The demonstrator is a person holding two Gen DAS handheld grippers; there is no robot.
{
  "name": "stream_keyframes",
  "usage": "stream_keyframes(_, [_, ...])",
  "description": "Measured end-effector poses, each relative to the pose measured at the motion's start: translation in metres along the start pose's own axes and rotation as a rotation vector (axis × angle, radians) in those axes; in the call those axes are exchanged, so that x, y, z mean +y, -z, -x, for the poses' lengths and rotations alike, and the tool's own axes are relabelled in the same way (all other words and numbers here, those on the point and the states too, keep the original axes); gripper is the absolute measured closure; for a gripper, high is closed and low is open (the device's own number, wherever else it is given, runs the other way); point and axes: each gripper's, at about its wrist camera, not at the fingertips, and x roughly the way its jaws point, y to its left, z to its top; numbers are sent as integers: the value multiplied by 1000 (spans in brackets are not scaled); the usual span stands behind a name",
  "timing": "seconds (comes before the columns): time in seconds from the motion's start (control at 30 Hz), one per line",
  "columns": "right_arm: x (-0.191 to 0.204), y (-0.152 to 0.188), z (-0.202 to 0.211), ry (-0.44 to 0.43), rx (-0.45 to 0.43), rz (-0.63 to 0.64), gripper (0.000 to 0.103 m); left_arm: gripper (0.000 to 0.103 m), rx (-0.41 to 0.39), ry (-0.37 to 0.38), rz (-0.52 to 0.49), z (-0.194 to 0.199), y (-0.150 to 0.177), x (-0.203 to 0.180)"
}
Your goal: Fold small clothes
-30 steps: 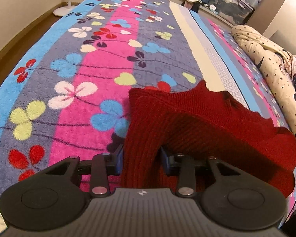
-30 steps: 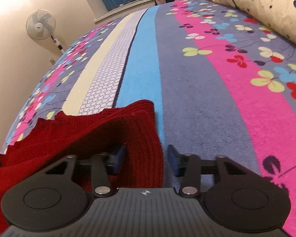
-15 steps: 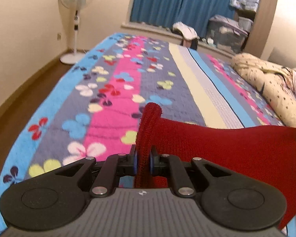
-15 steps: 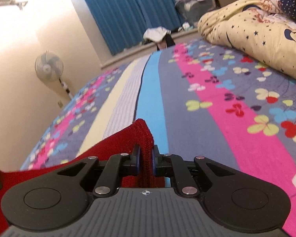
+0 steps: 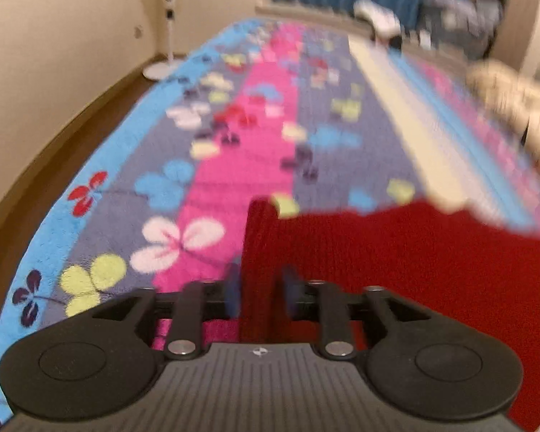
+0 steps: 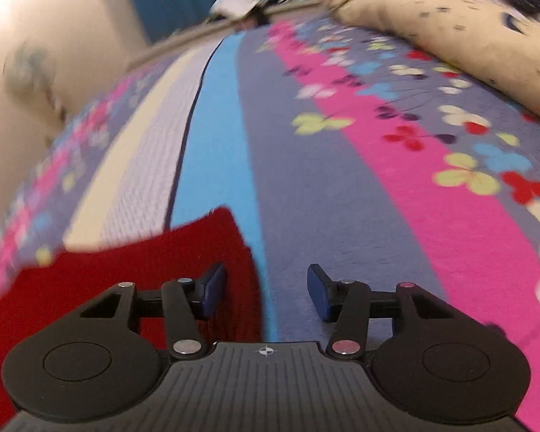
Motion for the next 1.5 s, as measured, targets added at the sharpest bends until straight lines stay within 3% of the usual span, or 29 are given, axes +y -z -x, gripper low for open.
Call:
stream_keyframes(0.07, [-11, -1, 24, -24, -23, -58, 51, 60, -16, 84, 51, 24, -2, 8])
stream_keyframes(0.2, [-22, 8, 73, -73, -24, -32, 51, 59, 66, 78, 20, 61, 13, 8])
stream_keyframes(0.3, [-29, 32, 99, -125, 49, -46, 50, 58, 54, 61, 11, 91, 38, 14])
stream_keyframes(0.37, [-30, 42, 109, -111, 75, -45, 50, 57, 65, 85, 22, 102, 56, 17])
stream_keyframes(0.53, [-25, 58, 113, -129, 141, -24, 42, 52, 201, 135, 136, 92, 81, 29])
stream_keyframes(0.7, [-21, 68, 102, -118, 227, 19, 42, 48, 287, 155, 110, 81, 90, 27])
stream_keyframes(0.77, [-20, 71, 95, -115, 260, 29, 42, 52, 289, 155, 108, 79, 91, 26])
stream_keyframes(0.8, [-19, 74, 93, -117, 274, 38, 42, 60, 288, 166, 107, 80, 91, 26])
stream_keyframes(0.83, [-17, 75, 91, -121, 282, 53, 43, 83, 286, 185, 103, 80, 92, 25])
stream_keyframes(0.87, [-14, 77, 90, -130, 289, 77, 46, 88, 273, 190, 91, 81, 91, 23])
stream_keyframes(0.9, [-9, 79, 91, -140, 287, 110, 75, 88, 239, 189, 65, 86, 90, 20])
stream_keyframes(0.93, [-6, 80, 93, -157, 281, 140, 91, 89, 205, 202, 52, 91, 86, 19])
stream_keyframes(1.0, [1, 77, 110, -151, 169, 199, 92, 90, 71, 245, 60, 112, 77, 21])
stream_keyframes(1.07, [-5, 66, 136, -232, 43, 132, 92, 90, -38, 270, 74, 130, 72, 28])
stream_keyframes(1.1, [-12, 62, 141, -257, 31, 86, 92, 90, -59, 260, 73, 135, 72, 30])
stream_keyframes(1.17, [-20, 66, 136, -228, 89, 63, 92, 89, 9, 199, 64, 125, 76, 32])
stream_keyframes(1.23, [-22, 78, 112, -151, 241, 94, 92, 89, 210, 146, 66, 92, 86, 31])
stream_keyframes(1.3, [-20, 88, 95, -112, 345, 132, 91, 88, 310, 96, -1, 74, 93, 21])
stream_keyframes(1.37, [-15, 87, 98, -115, 326, 178, 89, 85, 281, 85, -57, 76, 91, 12])
stream_keyframes(1.4, [-14, 85, 103, -116, 296, 185, 88, 82, 227, 77, -79, 83, 88, 9])
stream_keyframes(1.47, [-15, 81, 117, -95, 220, 193, 86, 62, 93, 39, -140, 100, 85, 0])
stream_keyframes(1.5, [-13, 77, 128, -65, 134, 212, 86, 62, 38, 32, -161, 110, 83, -4])
